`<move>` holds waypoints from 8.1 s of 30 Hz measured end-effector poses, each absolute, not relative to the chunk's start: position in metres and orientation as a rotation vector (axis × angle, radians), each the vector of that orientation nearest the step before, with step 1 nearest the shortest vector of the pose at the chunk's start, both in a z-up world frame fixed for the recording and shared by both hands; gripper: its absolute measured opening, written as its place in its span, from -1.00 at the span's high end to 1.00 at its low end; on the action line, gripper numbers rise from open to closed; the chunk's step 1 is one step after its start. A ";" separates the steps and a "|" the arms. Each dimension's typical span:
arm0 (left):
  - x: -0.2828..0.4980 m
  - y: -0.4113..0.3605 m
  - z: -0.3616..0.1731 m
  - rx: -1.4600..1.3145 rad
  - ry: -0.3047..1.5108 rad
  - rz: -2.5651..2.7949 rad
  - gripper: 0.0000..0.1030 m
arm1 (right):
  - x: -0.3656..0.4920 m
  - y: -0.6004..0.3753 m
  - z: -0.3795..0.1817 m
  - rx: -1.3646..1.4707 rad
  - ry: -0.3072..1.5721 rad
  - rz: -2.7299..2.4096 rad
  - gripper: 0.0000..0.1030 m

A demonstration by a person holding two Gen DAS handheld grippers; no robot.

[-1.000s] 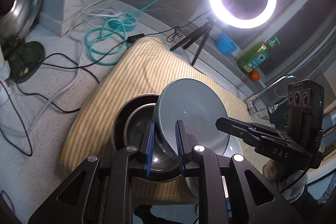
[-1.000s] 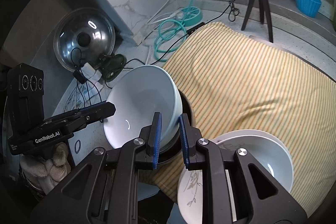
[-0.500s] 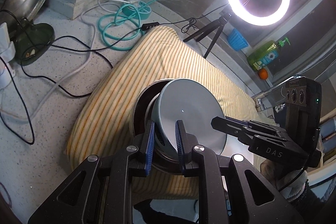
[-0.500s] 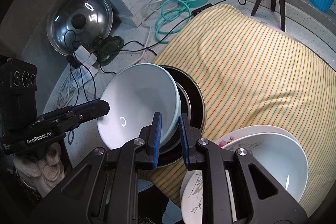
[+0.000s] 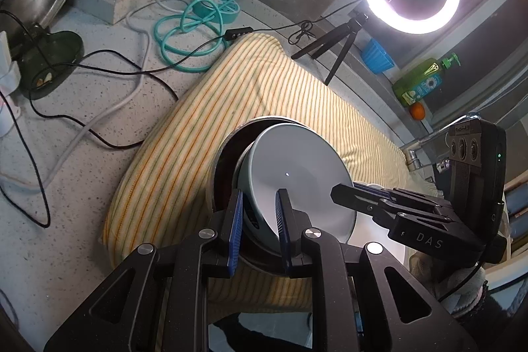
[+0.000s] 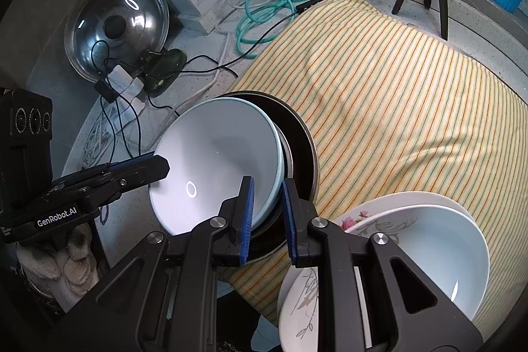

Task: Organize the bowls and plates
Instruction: 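Lift the pale blue bowl and carry it over the nested steel bowls, then lower the pale blue bowl into the red-sided bowl inside the steel bowl, then close both grippers on the rim of the nested bowl set, then carry the nested bowl set over the plate stack and lower it on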

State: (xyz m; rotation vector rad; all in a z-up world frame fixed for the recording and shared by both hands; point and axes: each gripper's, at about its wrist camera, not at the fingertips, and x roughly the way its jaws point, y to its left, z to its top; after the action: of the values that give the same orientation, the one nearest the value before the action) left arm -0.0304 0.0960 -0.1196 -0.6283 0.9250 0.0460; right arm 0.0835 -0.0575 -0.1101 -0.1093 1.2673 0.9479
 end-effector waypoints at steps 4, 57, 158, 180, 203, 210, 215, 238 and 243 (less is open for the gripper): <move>-0.030 0.096 -0.120 -0.627 0.927 0.047 0.67 | 0.083 -0.057 -0.111 -0.111 1.265 0.947 0.65; -0.055 0.128 -0.128 -0.708 0.910 0.168 -0.09 | 0.116 -0.113 -0.103 0.070 1.254 0.860 -0.64; -0.035 0.112 -0.141 -0.683 0.948 0.093 0.83 | 0.115 -0.085 -0.130 0.038 1.335 0.948 0.66; -0.032 0.098 -0.106 -0.648 0.881 0.065 0.83 | 0.108 -0.113 -0.085 0.094 1.248 0.934 0.66; -0.008 0.028 -0.087 -0.571 0.875 -0.091 0.83 | 0.096 -0.212 -0.060 0.172 1.186 0.791 0.66; -0.002 0.000 -0.092 -0.546 0.906 -0.143 0.83 | 0.091 -0.246 -0.068 0.188 1.203 0.734 0.66; 0.001 -0.016 -0.098 -0.536 0.931 -0.168 0.83 | 0.088 -0.263 -0.073 0.201 1.213 0.703 0.66; 0.004 -0.036 -0.112 -0.508 0.992 -0.180 0.83 | 0.082 -0.286 -0.093 0.231 1.259 0.674 0.66; 0.004 -0.036 -0.113 -0.508 0.995 -0.181 0.83 | 0.084 -0.287 -0.094 0.233 1.260 0.677 0.66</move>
State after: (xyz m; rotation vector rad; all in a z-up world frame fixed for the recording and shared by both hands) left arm 0.0037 -0.0362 -0.1128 -0.5077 0.9948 -0.1810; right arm 0.0841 -0.2867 -0.0938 0.2330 1.2597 0.6770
